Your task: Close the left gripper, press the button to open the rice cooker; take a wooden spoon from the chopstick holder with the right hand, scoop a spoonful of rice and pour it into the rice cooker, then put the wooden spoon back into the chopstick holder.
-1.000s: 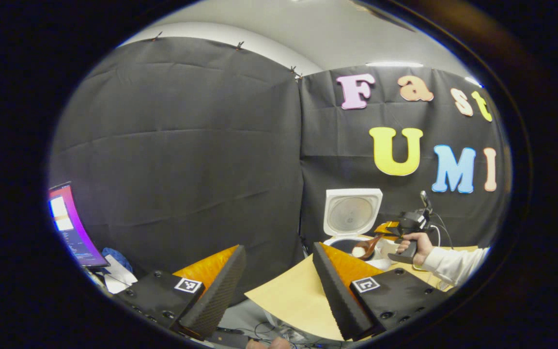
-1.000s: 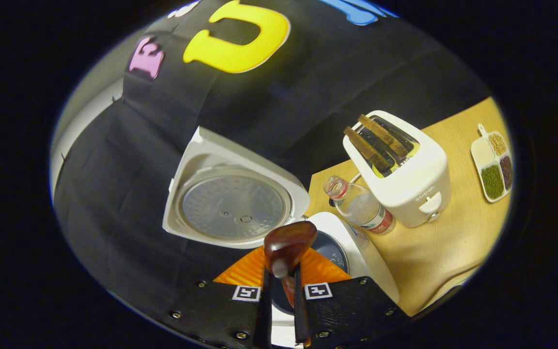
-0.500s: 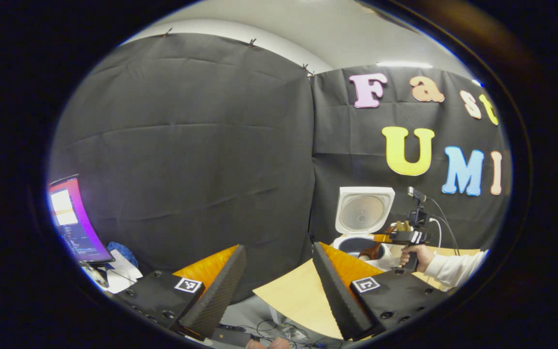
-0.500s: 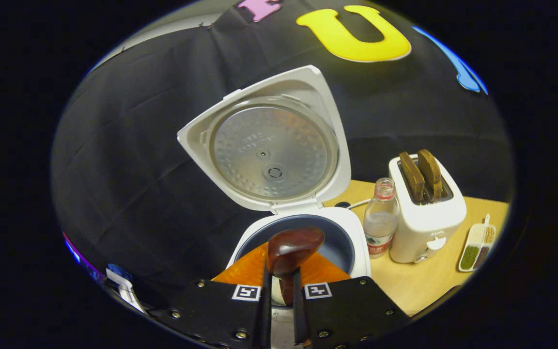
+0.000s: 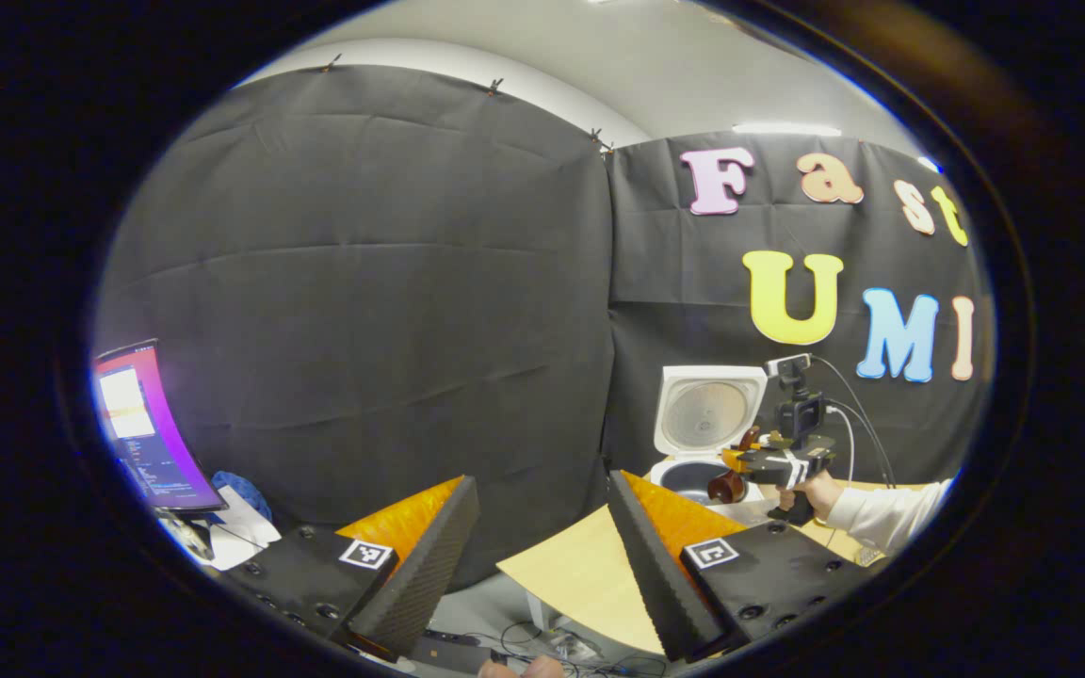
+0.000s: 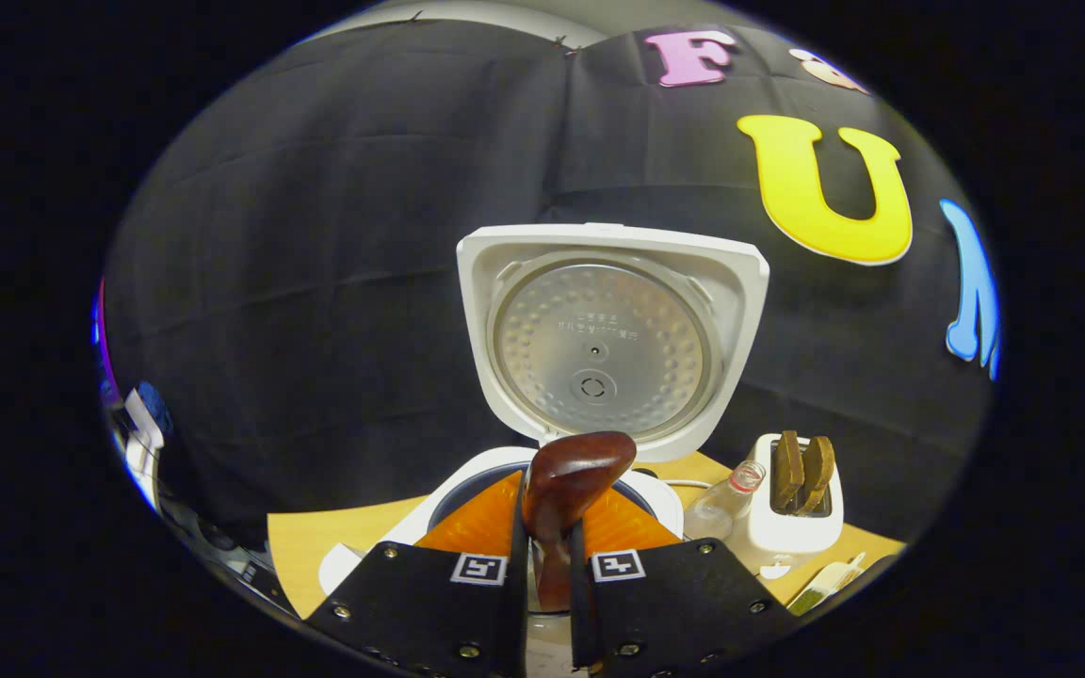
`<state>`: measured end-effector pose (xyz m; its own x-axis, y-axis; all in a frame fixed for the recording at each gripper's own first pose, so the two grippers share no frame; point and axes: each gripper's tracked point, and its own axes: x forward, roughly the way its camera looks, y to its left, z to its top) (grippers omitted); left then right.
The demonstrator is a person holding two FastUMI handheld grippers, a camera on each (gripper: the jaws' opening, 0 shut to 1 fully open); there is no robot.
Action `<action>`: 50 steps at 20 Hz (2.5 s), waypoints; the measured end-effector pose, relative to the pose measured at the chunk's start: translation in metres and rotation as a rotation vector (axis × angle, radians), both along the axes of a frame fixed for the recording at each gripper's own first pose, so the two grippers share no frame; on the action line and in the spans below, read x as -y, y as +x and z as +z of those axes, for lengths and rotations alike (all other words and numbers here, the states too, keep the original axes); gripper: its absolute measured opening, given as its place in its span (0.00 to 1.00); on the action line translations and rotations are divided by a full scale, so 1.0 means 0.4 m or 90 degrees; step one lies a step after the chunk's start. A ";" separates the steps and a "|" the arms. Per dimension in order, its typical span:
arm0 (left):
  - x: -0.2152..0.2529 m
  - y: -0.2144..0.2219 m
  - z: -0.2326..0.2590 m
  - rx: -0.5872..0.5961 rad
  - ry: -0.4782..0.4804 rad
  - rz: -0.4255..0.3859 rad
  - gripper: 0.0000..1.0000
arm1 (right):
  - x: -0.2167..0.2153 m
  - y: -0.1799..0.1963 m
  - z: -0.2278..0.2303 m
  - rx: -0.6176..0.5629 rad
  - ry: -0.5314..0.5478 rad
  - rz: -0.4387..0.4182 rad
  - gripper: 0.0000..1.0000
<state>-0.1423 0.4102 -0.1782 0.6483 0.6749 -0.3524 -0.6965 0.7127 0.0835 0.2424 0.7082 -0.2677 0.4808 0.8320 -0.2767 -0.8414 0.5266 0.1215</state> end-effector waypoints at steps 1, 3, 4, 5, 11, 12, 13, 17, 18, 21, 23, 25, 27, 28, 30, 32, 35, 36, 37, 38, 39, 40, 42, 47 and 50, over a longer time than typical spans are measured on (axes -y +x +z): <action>0.001 -0.015 0.012 0.001 0.002 0.006 0.98 | -0.001 -0.006 0.003 -0.016 0.009 0.000 0.19; -0.006 -0.045 0.019 0.003 0.007 0.014 0.96 | -0.001 -0.012 0.019 -0.071 0.053 -0.012 0.18; -0.011 -0.054 0.024 0.006 0.008 0.015 0.95 | 0.004 -0.009 0.036 -0.104 0.074 -0.023 0.19; -0.012 -0.061 0.027 0.010 0.009 0.014 0.95 | 0.011 -0.009 0.053 -0.140 0.094 -0.031 0.19; -0.012 -0.114 0.068 0.038 0.019 0.005 0.94 | 0.044 0.041 0.071 -0.352 0.206 -0.080 0.19; -0.015 -0.123 0.072 0.042 0.019 0.005 0.94 | 0.049 0.053 0.073 -0.377 0.226 -0.094 0.19; -0.006 -0.137 0.077 0.044 0.016 0.007 0.94 | 0.058 0.059 0.080 -0.403 0.246 -0.105 0.19; -0.005 -0.194 0.096 0.065 0.008 0.005 0.94 | 0.131 0.059 0.125 -0.524 0.344 -0.145 0.19; -0.001 -0.197 0.101 0.070 0.010 -0.003 0.94 | 0.165 0.057 0.140 -0.540 0.367 -0.154 0.19; 0.031 -0.193 0.118 0.091 0.015 -0.042 0.94 | 0.300 0.028 0.174 -0.580 0.424 -0.180 0.19; 0.062 -0.176 0.114 0.111 0.002 -0.075 0.94 | 0.430 0.003 0.196 -0.595 0.453 -0.201 0.19; 0.096 -0.153 0.099 0.132 -0.020 -0.110 0.94 | 0.549 -0.023 0.199 -0.611 0.480 -0.230 0.18; 0.133 -0.123 0.081 0.150 -0.045 -0.144 0.94 | 0.679 -0.038 0.191 -0.602 0.488 -0.268 0.18; 0.144 -0.103 0.071 0.154 -0.053 -0.158 0.94 | 0.735 -0.039 0.175 -0.579 0.477 -0.293 0.19; 0.165 -0.075 0.067 0.151 -0.058 -0.174 0.94 | 0.857 -0.053 0.137 -0.528 0.438 -0.330 0.18; 0.196 -0.038 0.094 0.156 -0.043 -0.185 0.93 | 0.934 -0.052 0.098 -0.481 0.401 -0.360 0.18; 0.251 0.004 0.112 0.137 -0.017 -0.191 0.96 | 0.973 -0.038 0.041 -0.415 0.341 -0.368 0.18; 0.275 0.021 0.120 0.130 -0.011 -0.189 0.93 | 0.970 -0.039 0.021 -0.402 0.319 -0.358 0.18; 0.300 0.041 0.123 0.121 -0.009 -0.186 0.93 | 0.974 -0.039 0.003 -0.395 0.301 -0.349 0.19; 0.327 0.060 0.125 0.117 -0.010 -0.183 0.93 | 0.979 -0.035 -0.007 -0.384 0.290 -0.341 0.19; 0.354 0.082 0.122 0.112 -0.010 -0.181 0.93 | 0.984 -0.027 -0.017 -0.369 0.282 -0.331 0.19; 0.380 0.103 0.112 0.104 -0.012 -0.176 0.93 | 0.984 -0.029 -0.025 -0.355 0.273 -0.316 0.18; 0.427 0.137 0.090 0.091 -0.025 -0.162 0.93 | 0.967 -0.035 -0.024 -0.317 0.251 -0.280 0.18; 0.495 0.177 0.076 0.058 -0.020 -0.133 0.93 | 0.854 -0.100 -0.014 -0.119 0.112 -0.158 0.18; 0.518 0.189 0.084 0.039 -0.003 -0.127 0.96 | 0.803 -0.147 -0.012 -0.015 0.065 -0.114 0.18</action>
